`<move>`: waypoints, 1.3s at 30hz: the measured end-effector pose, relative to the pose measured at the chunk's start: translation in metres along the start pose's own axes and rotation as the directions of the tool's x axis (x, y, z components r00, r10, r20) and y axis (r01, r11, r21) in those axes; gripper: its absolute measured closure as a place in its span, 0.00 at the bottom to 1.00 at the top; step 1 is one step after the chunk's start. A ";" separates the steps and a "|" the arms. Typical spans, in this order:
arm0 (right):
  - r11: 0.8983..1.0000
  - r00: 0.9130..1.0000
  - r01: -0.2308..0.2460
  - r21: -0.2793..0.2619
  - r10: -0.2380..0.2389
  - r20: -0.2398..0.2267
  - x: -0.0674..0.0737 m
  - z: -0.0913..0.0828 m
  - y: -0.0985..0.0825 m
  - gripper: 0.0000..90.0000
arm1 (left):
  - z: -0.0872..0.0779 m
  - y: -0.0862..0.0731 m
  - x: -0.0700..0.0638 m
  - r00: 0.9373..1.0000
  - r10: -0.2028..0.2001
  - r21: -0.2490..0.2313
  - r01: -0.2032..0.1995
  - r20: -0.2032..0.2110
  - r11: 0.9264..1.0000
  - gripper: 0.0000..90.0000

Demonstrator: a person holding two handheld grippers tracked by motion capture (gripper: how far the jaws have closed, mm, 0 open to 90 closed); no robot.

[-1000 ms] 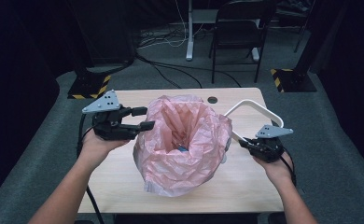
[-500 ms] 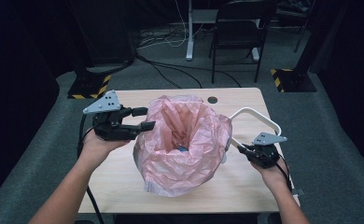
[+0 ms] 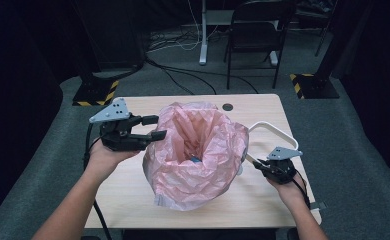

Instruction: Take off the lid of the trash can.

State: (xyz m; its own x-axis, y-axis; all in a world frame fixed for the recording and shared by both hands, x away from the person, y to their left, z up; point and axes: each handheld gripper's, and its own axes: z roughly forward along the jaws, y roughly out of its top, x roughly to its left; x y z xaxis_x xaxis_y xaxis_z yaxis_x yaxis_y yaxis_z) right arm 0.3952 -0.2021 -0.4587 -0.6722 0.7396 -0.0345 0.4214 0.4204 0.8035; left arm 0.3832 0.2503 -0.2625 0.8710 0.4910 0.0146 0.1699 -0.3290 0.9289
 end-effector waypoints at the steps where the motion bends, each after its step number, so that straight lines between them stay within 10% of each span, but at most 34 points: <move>1: 1.000 1.000 0.000 0.003 0.000 -0.001 0.000 0.001 -0.001 0.92 | 0.000 0.000 0.000 1.000 0.001 0.000 -0.001 -0.001 1.000 0.47; 39: 0.996 0.997 -0.040 0.082 0.046 -0.069 -0.005 0.026 -0.026 0.91 | -0.003 0.003 -0.001 1.000 0.000 -0.030 0.000 0.001 1.000 0.48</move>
State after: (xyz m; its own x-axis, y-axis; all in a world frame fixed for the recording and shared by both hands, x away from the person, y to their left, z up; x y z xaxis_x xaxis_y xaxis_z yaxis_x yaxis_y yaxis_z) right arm 0.4032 -0.2028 -0.4945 -0.6926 0.7200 0.0437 0.4966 0.4320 0.7528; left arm 0.3814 0.2514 -0.2585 0.8717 0.4899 0.0142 0.1560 -0.3048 0.9395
